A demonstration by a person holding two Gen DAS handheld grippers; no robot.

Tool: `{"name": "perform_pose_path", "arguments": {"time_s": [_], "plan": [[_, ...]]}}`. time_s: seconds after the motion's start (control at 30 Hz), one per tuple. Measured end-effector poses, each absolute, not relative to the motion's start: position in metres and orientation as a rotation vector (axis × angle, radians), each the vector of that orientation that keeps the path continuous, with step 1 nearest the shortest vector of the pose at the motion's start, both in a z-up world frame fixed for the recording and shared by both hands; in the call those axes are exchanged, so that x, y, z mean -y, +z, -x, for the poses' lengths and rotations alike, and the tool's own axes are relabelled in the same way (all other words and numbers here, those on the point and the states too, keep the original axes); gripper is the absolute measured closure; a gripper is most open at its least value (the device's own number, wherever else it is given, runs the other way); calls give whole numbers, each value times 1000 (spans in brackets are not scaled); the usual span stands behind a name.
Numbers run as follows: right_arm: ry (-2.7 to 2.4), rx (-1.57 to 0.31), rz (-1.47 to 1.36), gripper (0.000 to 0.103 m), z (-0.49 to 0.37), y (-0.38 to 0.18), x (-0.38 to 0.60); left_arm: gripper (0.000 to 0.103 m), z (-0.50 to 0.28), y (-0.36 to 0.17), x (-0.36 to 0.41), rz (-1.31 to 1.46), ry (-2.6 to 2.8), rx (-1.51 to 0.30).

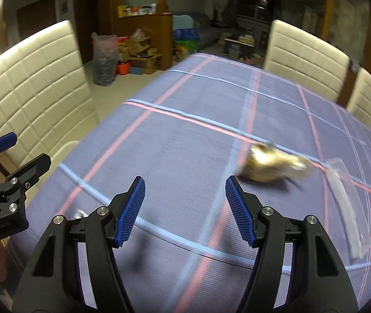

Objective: Collect trash
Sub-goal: 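Move both open tools over the table toward the gold wrapper and clear tray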

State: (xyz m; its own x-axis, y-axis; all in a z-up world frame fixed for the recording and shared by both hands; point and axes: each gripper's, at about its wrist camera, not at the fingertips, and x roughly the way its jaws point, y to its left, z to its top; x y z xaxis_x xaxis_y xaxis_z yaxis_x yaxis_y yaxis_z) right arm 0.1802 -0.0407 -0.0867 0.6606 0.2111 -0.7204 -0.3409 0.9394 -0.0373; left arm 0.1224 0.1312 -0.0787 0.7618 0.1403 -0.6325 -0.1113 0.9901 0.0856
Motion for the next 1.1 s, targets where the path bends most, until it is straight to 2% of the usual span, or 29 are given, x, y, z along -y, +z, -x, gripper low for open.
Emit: {"name": "perform_pose_path", "arguments": {"time_s": [0.53,1.1], "plan": [[185,-792,45,38,-177,-94,161,14,-153,-79,-6,-166,-5,-683],[-58,-810,6,37,-192,-109,255,14,-215,-102,55,-212,-106,-742]]}}
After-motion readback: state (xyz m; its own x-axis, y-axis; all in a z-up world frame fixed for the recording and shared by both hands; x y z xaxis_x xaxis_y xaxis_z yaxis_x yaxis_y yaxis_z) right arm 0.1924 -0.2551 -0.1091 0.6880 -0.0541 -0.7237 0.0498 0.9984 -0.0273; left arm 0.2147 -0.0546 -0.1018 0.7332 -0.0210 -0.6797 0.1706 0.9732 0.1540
